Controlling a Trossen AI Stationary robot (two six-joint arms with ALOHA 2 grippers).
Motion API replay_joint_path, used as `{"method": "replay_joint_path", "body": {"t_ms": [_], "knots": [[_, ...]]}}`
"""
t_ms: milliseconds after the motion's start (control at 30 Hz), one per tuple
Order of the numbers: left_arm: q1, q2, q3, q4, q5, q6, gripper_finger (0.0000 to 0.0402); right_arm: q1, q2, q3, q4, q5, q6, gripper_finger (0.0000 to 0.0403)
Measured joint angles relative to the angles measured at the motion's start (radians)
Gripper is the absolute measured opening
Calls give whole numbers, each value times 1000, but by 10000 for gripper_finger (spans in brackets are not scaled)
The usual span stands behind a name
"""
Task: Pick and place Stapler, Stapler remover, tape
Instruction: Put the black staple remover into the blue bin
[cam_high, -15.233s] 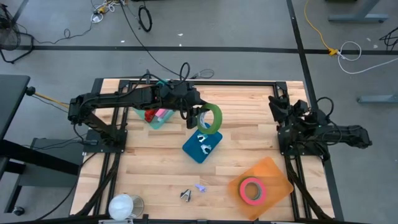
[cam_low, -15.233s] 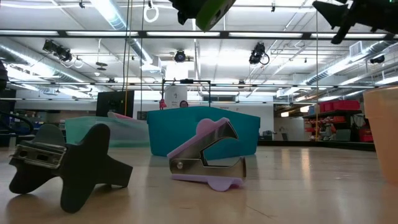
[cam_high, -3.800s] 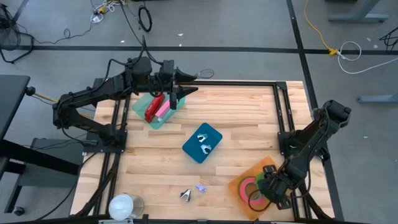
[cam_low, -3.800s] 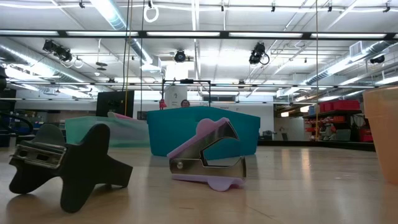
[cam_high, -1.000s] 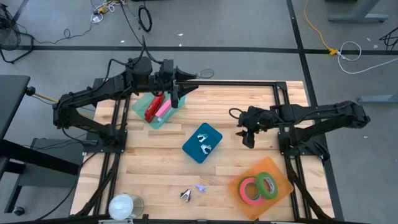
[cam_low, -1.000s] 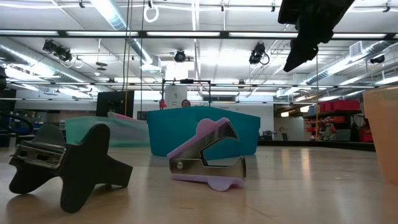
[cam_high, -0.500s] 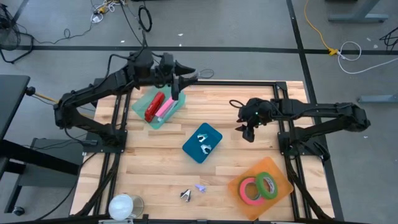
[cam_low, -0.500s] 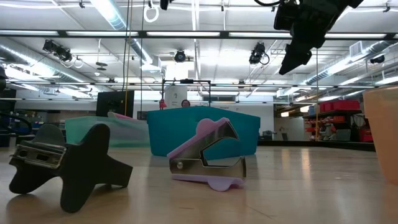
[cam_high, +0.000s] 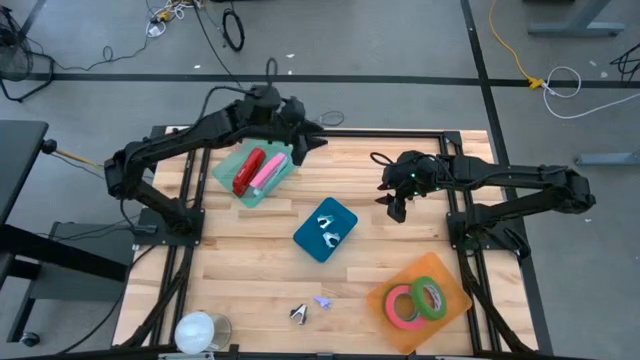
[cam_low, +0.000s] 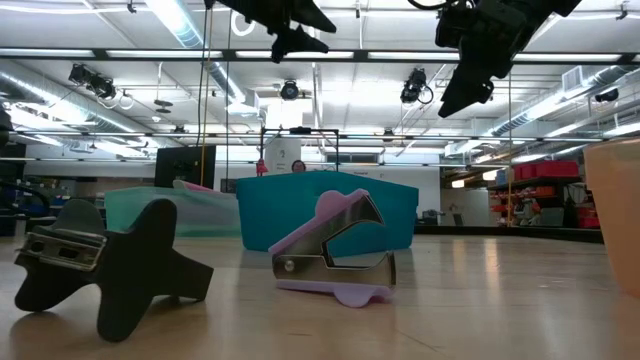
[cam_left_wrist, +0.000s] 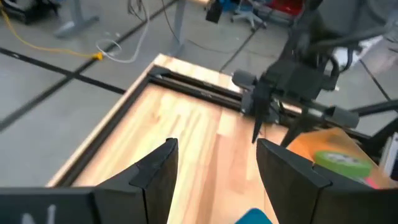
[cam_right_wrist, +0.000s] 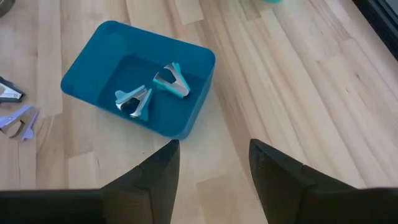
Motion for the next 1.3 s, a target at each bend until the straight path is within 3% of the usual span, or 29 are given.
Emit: {"method": "replay_joint_path", "body": {"t_ms": [233,533,700,933,1200,1300], "knots": [[-5,70,0,-23,27,-6,220,0,0,0,0,2,0,192],[-39,134,0,-231,22,-10,220,0,0,0,36,17,0,192],[-95,145,-2,-286,-24,26,220,0,0,0,58,68,-1,192],[-123,143,-2,-398,-221,-61,220,0,0,0,99,69,-1,192],[-88,143,-2,-650,-282,-147,220,0,0,0,139,69,-1,192],[-85,143,-2,-673,-242,-156,220,0,0,0,147,69,-4,192]]}}
